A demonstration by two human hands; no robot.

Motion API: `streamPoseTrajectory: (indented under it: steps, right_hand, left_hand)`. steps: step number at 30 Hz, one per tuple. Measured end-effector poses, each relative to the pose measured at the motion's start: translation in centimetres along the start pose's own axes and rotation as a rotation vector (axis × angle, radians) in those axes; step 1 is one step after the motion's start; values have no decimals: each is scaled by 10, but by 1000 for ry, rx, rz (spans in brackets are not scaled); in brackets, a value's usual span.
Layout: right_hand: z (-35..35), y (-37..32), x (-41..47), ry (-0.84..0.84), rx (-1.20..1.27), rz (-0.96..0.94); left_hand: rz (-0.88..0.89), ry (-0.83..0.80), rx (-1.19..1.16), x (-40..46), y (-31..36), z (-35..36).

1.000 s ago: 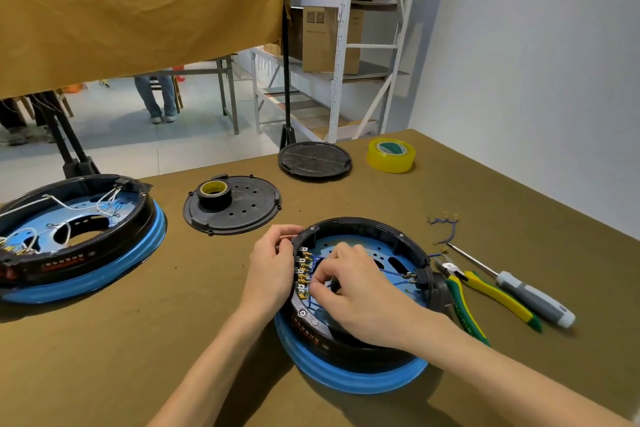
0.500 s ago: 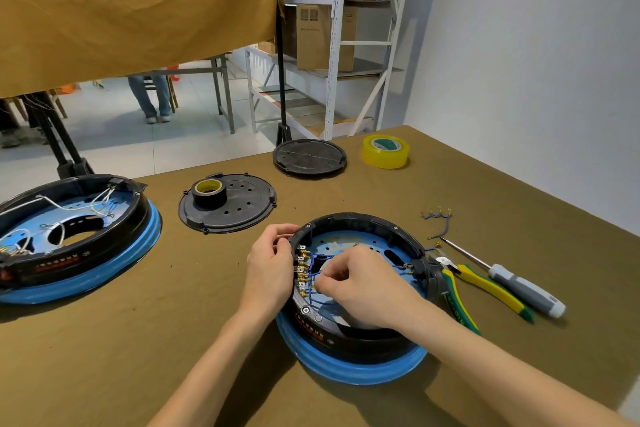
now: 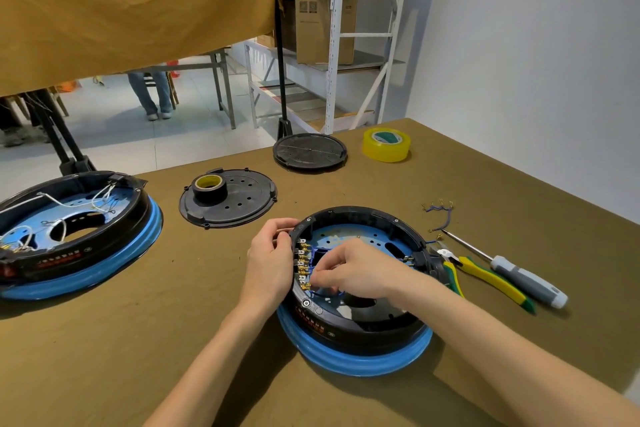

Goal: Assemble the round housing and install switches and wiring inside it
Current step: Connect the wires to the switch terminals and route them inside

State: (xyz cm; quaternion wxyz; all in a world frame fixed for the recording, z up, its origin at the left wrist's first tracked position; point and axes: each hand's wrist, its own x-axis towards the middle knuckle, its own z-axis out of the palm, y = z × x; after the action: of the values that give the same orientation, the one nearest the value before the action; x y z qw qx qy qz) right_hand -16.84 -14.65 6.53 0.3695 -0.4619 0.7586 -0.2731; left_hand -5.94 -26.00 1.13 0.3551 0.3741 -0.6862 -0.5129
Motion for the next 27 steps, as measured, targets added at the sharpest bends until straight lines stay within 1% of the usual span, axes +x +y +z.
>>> streamPoseTrajectory:
  steps: [4, 8, 20, 23, 27]
  right_hand:
    - [-2, -2, 5, -12, -4, 25]
    - [-4, 2, 5, 14, 15, 19]
    - [-9, 2, 7, -8, 62, 64]
    - [-4, 2, 7, 0, 58, 61]
    - [-1, 2, 7, 13, 44, 65]
  left_hand:
    - [-4, -4, -2, 1, -1, -1]
    - [-7, -10, -14, 1, -1, -1]
    - [3, 2, 17, -1, -1, -1]
    - [2, -30, 42, 0, -1, -2]
    - [0, -111, 136, 1, -1, -3]
